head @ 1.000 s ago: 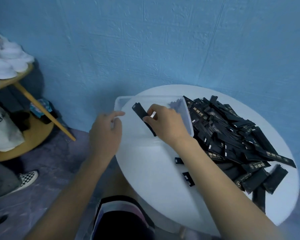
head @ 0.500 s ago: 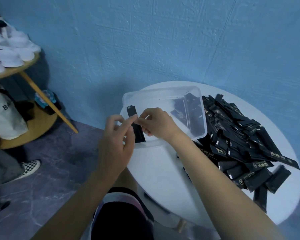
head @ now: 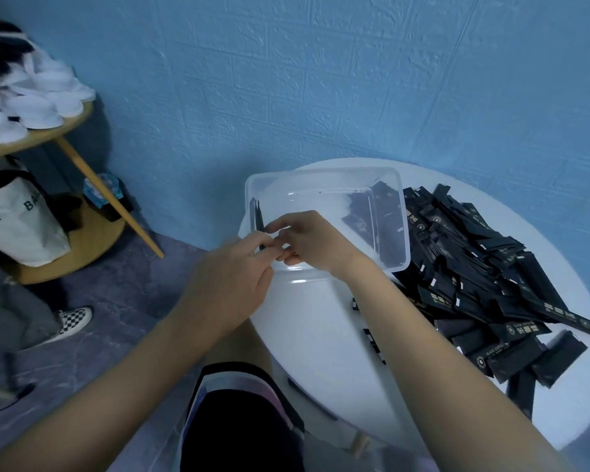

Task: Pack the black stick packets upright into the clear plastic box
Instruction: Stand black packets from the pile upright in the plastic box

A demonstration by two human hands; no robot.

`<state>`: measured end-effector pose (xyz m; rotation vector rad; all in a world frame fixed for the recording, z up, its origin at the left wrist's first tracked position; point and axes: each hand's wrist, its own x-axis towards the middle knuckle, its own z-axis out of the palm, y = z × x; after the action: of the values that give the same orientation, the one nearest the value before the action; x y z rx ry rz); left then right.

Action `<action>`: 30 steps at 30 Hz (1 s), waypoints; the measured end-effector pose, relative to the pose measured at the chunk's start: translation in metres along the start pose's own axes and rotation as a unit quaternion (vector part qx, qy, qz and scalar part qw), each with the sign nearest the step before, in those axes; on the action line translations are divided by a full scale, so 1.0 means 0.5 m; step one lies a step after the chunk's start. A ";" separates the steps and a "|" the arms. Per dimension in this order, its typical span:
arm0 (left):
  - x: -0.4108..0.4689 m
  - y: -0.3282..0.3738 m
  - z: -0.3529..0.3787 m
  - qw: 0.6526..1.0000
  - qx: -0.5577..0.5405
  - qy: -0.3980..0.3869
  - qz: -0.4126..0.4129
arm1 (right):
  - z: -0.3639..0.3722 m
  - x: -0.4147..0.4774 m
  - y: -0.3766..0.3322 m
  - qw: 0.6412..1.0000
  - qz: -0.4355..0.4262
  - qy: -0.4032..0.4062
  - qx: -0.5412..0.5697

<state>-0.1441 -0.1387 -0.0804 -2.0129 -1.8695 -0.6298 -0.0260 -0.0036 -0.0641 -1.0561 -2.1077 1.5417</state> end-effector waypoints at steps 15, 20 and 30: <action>0.027 0.050 -0.021 0.970 0.152 -0.183 -0.039 | -0.026 -0.029 0.010 0.993 -0.024 0.067 -0.098; 0.033 0.056 -0.012 0.979 0.101 -0.156 -0.088 | -0.072 -0.115 0.000 0.964 -0.064 0.118 -0.229; 0.022 0.036 0.020 0.990 0.032 -0.103 -0.096 | -0.241 -0.322 0.066 0.934 -0.040 0.244 -0.259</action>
<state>-0.1244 -0.1259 -0.0821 -1.9354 -2.1933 -0.4149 0.1719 -0.0333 -0.0247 -1.3294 -2.1831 0.5872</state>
